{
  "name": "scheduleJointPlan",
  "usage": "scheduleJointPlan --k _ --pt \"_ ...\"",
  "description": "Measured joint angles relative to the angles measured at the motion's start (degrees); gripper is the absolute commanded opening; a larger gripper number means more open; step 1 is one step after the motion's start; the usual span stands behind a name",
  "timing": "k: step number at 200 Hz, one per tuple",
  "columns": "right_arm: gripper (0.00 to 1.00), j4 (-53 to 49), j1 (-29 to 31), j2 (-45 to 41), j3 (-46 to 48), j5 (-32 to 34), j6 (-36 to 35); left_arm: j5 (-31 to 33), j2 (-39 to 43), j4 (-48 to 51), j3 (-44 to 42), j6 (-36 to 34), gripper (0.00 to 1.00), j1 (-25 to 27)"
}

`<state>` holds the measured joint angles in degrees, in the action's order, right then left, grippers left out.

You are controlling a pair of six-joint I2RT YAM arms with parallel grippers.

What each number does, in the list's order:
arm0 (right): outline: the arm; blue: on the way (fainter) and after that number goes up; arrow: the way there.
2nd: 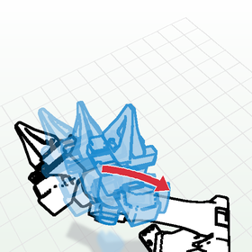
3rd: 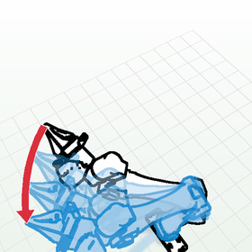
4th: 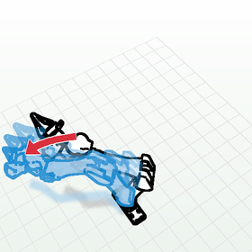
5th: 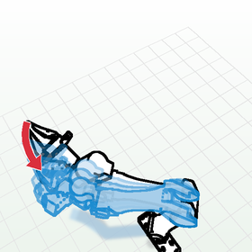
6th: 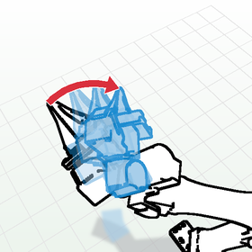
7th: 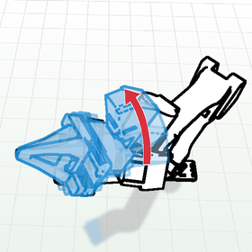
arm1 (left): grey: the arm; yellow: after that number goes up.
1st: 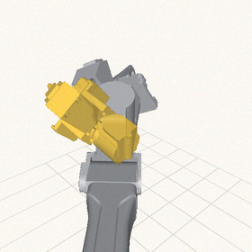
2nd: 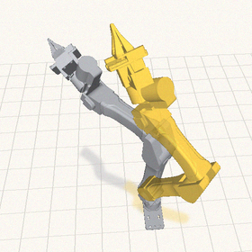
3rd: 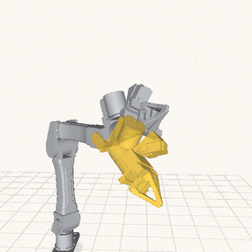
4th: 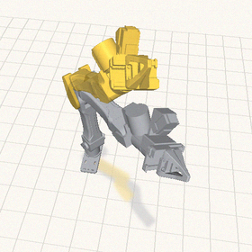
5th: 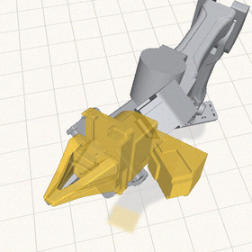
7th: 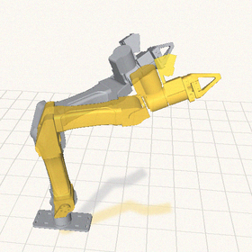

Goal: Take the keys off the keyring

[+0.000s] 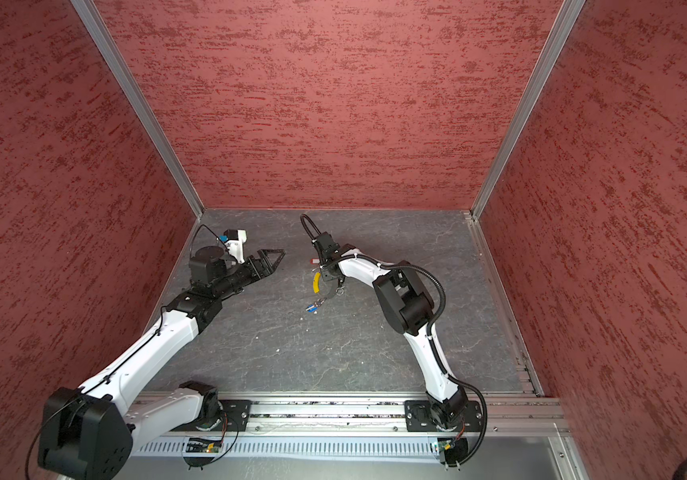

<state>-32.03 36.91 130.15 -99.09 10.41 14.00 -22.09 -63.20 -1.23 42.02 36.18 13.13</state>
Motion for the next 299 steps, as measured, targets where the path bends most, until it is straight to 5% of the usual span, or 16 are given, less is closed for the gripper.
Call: scheduleJointPlan --k 30,157,256,299 --pt "0.22 2.6 0.0 -1.8 3.4 -1.2 -0.2 -0.6 -0.3 -0.1 0.0 0.4 0.96 0.0" --pt "0.19 14.5 0.3 -22.5 18.7 -5.2 0.0 -8.3 -9.9 -9.4 -2.1 2.3 0.84 2.0" --pt "0.19 15.1 2.7 -28.7 20.0 -8.7 -0.1 -13.5 -16.7 -15.5 -2.0 4.2 0.56 4.6" --pt "0.2 15.2 3.6 -29.3 20.0 -9.4 -0.1 -14.4 -17.2 -16.8 -1.5 4.8 0.24 5.4"
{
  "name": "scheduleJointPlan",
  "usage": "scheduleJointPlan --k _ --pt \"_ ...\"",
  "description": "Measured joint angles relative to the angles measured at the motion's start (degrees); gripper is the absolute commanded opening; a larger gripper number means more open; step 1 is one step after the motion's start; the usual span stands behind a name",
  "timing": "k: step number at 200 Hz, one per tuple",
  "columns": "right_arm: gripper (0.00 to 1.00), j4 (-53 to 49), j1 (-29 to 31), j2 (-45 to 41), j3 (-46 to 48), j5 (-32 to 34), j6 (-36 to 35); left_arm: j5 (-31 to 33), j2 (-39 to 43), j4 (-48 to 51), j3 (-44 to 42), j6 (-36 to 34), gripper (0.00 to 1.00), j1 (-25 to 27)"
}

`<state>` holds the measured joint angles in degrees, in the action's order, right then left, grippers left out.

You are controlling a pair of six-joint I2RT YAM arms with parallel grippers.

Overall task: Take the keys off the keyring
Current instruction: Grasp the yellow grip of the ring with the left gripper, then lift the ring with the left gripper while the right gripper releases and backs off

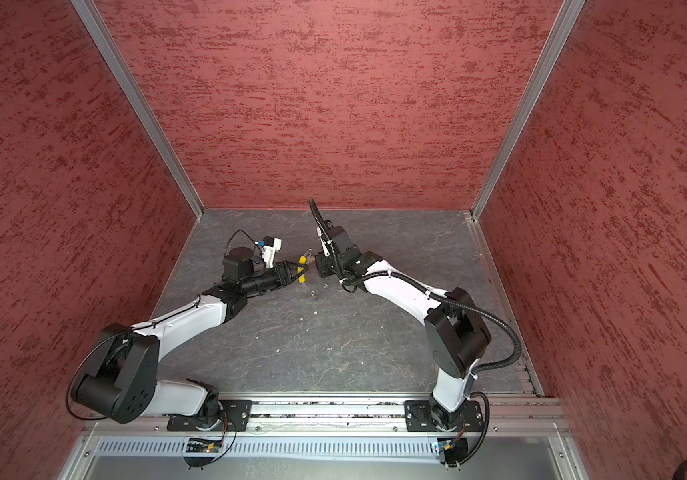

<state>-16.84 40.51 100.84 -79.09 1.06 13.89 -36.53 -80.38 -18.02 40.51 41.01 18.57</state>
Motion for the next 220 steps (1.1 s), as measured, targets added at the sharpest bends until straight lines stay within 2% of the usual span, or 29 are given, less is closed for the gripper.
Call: scheduleJointPlan --k 38,54,63,80,104,151,191,220 --pt "0.23 0.2 0.2 -1.0 0.0 -0.1 0.0 -0.8 -0.2 -2.0 0.1 2.8 0.0 -0.2" --pt "0.27 0.3 0.1 -1.6 0.0 0.0 0.0 -1.1 -0.2 -3.5 0.1 3.8 0.0 -0.2" --pt "0.34 0.3 0.1 -1.8 0.0 0.0 0.1 -1.2 -0.2 -4.0 0.1 4.4 0.0 -0.2" --pt "0.55 1.2 0.0 -2.4 0.3 -0.2 0.6 -1.0 -0.2 -4.6 0.1 5.6 0.0 0.1" --pt "0.63 3.9 0.2 -5.2 1.8 -1.3 0.7 -0.4 0.2 -3.9 0.1 6.7 0.0 0.4" --pt "0.66 13.8 0.3 -14.8 9.2 -2.1 2.4 3.0 4.1 0.9 0.8 7.5 0.0 0.5" --pt "0.66 18.3 0.3 -20.7 14.2 -2.6 2.4 7.8 9.1 8.0 6.1 8.4 0.0 0.5" --pt "0.59 20.4 0.3 -24.2 18.0 -5.3 2.9 12.1 13.1 12.0 9.2 9.3 0.0 0.5"
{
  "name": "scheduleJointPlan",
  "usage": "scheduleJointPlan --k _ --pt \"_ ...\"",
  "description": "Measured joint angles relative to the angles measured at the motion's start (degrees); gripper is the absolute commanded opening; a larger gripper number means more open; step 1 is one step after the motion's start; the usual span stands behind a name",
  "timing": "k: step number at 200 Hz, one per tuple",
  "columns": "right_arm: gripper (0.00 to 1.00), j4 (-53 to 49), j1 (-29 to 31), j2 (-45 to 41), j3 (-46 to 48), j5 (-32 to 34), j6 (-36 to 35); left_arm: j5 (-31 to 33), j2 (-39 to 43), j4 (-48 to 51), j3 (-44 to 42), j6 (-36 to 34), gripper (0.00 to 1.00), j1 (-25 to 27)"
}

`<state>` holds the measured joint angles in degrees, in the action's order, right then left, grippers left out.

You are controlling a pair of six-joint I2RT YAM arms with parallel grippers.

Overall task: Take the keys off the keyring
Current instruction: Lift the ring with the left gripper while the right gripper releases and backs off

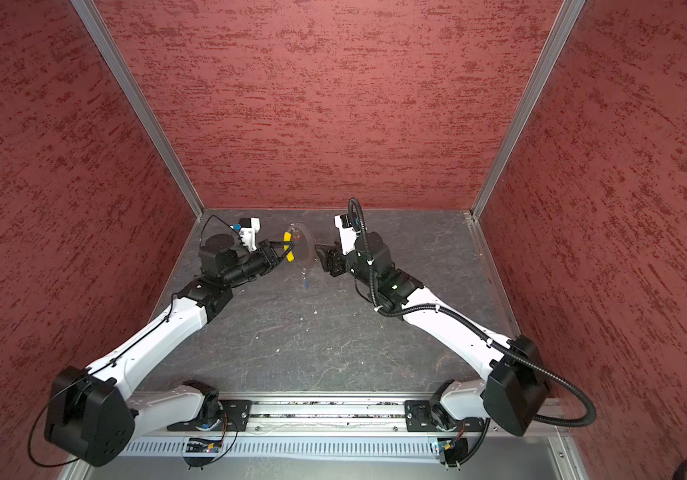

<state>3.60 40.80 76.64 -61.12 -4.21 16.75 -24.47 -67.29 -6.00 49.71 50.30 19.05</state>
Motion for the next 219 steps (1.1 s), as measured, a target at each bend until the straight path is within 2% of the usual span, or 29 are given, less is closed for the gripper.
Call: scheduleJointPlan --k 47,61,94,143,219 --pt "0.48 7.6 0.5 -3.9 7.0 -9.9 1.8 6.7 4.4 4.5 2.4 1.4 0.0 0.5" --pt "0.44 8.9 1.5 -3.8 7.4 -12.1 2.0 8.8 5.3 5.6 2.8 1.5 0.0 0.8" --pt "0.41 10.6 4.6 -2.5 6.4 -15.1 1.5 13.0 6.5 7.7 4.1 2.0 0.0 2.1" --pt "0.33 10.0 7.1 1.7 3.5 -15.1 -0.6 16.2 7.6 9.5 4.7 2.0 0.0 4.1" --pt "0.41 7.2 7.1 4.2 2.5 -11.1 -2.9 17.1 9.7 10.8 4.8 1.8 0.0 4.4"
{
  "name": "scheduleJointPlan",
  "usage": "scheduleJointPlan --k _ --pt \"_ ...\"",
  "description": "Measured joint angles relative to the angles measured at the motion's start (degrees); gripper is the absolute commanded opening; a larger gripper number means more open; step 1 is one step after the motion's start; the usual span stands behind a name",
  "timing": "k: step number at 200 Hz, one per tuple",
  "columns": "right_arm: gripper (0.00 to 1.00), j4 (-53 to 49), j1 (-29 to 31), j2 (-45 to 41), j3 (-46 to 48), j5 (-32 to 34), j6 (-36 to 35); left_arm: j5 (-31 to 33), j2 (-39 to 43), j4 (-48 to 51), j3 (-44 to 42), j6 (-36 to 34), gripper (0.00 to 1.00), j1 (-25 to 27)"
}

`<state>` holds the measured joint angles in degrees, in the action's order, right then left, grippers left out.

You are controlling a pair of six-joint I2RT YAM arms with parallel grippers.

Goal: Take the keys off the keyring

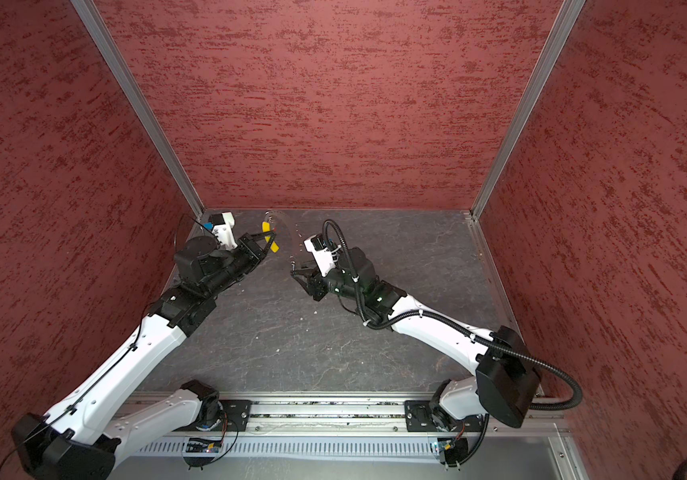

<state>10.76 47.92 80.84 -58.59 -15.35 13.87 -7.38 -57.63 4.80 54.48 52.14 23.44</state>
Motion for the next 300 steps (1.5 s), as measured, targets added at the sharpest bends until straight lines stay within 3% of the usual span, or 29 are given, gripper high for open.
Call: scheduleJointPlan --k 54,228,275,300 --pt "0.41 0.2 0.0 0.9 -1.1 1.6 -1.6 -0.3 0.2 0.4 0.4 -0.1 0.0 0.3" --pt "0.26 2.8 0.0 1.0 -2.1 1.2 -3.4 -0.7 1.6 0.8 0.4 -0.4 0.0 0.4" --pt "0.18 3.0 0.0 1.0 -2.1 1.2 -3.4 -0.6 1.6 0.8 0.4 -0.4 0.0 0.4" --pt "0.07 3.0 0.0 1.0 -2.1 1.2 -3.3 -0.6 1.6 0.8 0.4 -0.4 0.0 0.4"
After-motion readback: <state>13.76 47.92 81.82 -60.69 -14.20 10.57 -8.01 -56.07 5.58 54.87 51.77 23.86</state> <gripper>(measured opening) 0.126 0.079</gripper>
